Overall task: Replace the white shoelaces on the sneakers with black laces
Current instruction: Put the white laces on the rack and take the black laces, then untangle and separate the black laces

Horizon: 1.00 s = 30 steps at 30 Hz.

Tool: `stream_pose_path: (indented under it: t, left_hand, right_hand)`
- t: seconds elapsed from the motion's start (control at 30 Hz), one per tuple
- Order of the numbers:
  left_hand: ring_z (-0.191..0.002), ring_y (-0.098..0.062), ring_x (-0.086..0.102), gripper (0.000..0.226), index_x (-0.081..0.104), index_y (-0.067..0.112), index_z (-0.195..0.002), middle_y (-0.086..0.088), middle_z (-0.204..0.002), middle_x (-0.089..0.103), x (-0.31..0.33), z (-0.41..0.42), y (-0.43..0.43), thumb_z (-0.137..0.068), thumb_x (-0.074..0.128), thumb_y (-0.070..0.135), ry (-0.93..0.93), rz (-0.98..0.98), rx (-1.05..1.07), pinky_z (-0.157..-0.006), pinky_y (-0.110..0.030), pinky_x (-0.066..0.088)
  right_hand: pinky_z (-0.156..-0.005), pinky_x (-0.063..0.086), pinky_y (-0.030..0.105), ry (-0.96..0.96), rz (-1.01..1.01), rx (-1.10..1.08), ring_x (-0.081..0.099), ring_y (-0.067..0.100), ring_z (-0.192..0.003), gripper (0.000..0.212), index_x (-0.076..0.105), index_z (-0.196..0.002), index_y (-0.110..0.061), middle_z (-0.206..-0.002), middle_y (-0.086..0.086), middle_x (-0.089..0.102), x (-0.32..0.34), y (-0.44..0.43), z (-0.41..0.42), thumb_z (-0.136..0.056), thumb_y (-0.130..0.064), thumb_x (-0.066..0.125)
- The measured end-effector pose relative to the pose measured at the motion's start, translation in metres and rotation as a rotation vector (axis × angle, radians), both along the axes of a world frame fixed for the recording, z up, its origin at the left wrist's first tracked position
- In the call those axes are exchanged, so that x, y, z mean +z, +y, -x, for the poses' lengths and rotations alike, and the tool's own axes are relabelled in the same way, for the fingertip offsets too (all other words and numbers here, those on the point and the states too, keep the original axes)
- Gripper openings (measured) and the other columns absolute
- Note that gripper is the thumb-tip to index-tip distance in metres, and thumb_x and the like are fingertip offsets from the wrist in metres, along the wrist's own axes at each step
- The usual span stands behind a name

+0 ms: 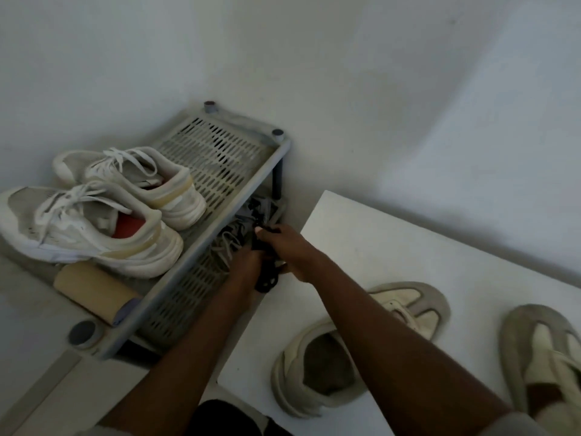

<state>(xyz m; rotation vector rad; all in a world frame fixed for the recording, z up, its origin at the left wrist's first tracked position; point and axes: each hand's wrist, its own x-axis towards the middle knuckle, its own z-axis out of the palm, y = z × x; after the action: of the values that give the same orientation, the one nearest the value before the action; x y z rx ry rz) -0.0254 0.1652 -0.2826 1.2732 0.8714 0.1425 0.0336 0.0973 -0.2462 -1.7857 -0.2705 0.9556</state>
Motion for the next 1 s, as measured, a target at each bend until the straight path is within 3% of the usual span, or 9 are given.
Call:
stream_pose_path:
  t: [0.1,0.23,0.3,0.37,0.47,0.6,0.7,0.87,1.0]
  left_hand:
    - [-0.112,-0.036,0.058,0.032,0.052,-0.001,-0.128,-0.015,-0.113,0.062,0.035,-0.001,-0.043,-0.099,0.041,0.004,-0.074,-0.018,-0.114,-0.062,-0.021,0.046]
    - [-0.064,-0.020,0.064,0.021,0.069,0.014,-0.090,-0.012,-0.073,0.067,0.064,-0.002,-0.088,-0.077,0.055,0.007,-0.193,-0.301,-0.275,-0.054,-0.028,0.050]
    - [-0.075,-0.025,0.064,0.033,0.065,0.010,-0.094,-0.016,-0.088,0.065,0.079,-0.001,-0.117,-0.063,0.056,0.014,-0.243,-0.417,-0.378,-0.062,-0.038,0.054]
    - [-0.096,-0.023,0.060,0.053,0.050,0.014,-0.118,-0.012,-0.113,0.056,0.083,0.000,-0.141,-0.066,0.062,0.016,-0.225,-0.389,-0.476,-0.072,-0.034,0.055]
    - [-0.088,-0.017,0.062,0.057,0.035,0.019,-0.124,-0.006,-0.105,0.058,0.077,0.004,-0.174,-0.076,0.065,0.011,-0.235,-0.329,-0.727,-0.069,-0.027,0.055]
    - [-0.094,-0.019,0.066,0.056,0.043,0.021,-0.127,-0.002,-0.105,0.065,0.064,0.003,-0.207,-0.077,0.068,0.023,-0.187,-0.481,-0.964,-0.082,-0.037,0.056]
    - [-0.105,-0.012,0.060,0.043,0.049,0.021,-0.127,0.004,-0.113,0.063,0.053,-0.004,-0.218,-0.087,0.065,0.020,-0.185,-0.623,-0.987,-0.089,-0.027,0.050]
    - [-0.088,-0.004,0.060,0.017,0.065,0.018,-0.101,0.011,-0.095,0.064,0.042,-0.013,-0.225,-0.089,0.061,0.008,-0.215,-0.743,-0.853,-0.075,-0.001,0.041]
    - [-0.076,-0.002,0.059,0.015,0.062,0.023,-0.087,0.014,-0.082,0.063,0.036,-0.022,-0.229,-0.088,0.064,0.008,-0.207,-0.797,-0.726,-0.066,0.001,0.039]
  right_hand:
    - [-0.086,0.055,0.053,-0.138,-0.066,-0.221,0.067,0.030,-0.093,0.014,0.064,-0.086,-0.015,-0.099,0.016,0.069,0.010,-0.038,0.002,-0.087,-0.028,0.069]
    - [-0.088,0.055,0.050,-0.253,-0.196,-0.441,0.068,0.023,-0.095,0.010,0.066,-0.091,-0.025,-0.098,0.006,0.071,0.034,-0.105,0.013,-0.086,-0.018,0.069]
    - [-0.089,0.055,0.047,-0.270,-0.241,-0.529,0.068,0.021,-0.096,0.012,0.067,-0.098,-0.022,-0.099,0.003,0.072,0.043,-0.146,0.022,-0.087,-0.016,0.068]
    - [-0.089,0.056,0.044,-0.235,-0.287,-0.602,0.069,0.020,-0.097,0.014,0.067,-0.103,-0.018,-0.100,0.003,0.072,0.047,-0.182,0.033,-0.090,-0.014,0.066]
    - [-0.088,0.056,0.040,-0.216,-0.274,-0.671,0.069,0.020,-0.098,0.015,0.068,-0.105,-0.016,-0.101,0.004,0.073,0.038,-0.229,0.047,-0.092,-0.014,0.062]
    - [-0.088,0.056,0.041,-0.210,-0.185,-0.751,0.068,0.019,-0.098,0.014,0.067,-0.106,-0.017,-0.100,0.003,0.072,0.013,-0.270,0.052,-0.095,-0.016,0.059]
    - [-0.088,0.056,0.044,-0.175,-0.168,-0.829,0.068,0.020,-0.097,0.012,0.065,-0.105,-0.019,-0.100,0.003,0.072,-0.005,-0.289,0.048,-0.096,-0.020,0.057]
    - [-0.091,0.053,0.036,-0.186,-0.104,-0.869,0.064,0.016,-0.103,0.013,0.062,-0.108,-0.024,-0.107,-0.001,0.068,-0.015,-0.306,0.038,-0.098,-0.024,0.054]
    - [-0.092,0.049,0.028,-0.367,0.020,-0.808,0.059,0.007,-0.106,0.027,0.060,-0.121,-0.022,-0.115,-0.008,0.064,-0.006,-0.317,0.025,-0.096,-0.015,0.054]
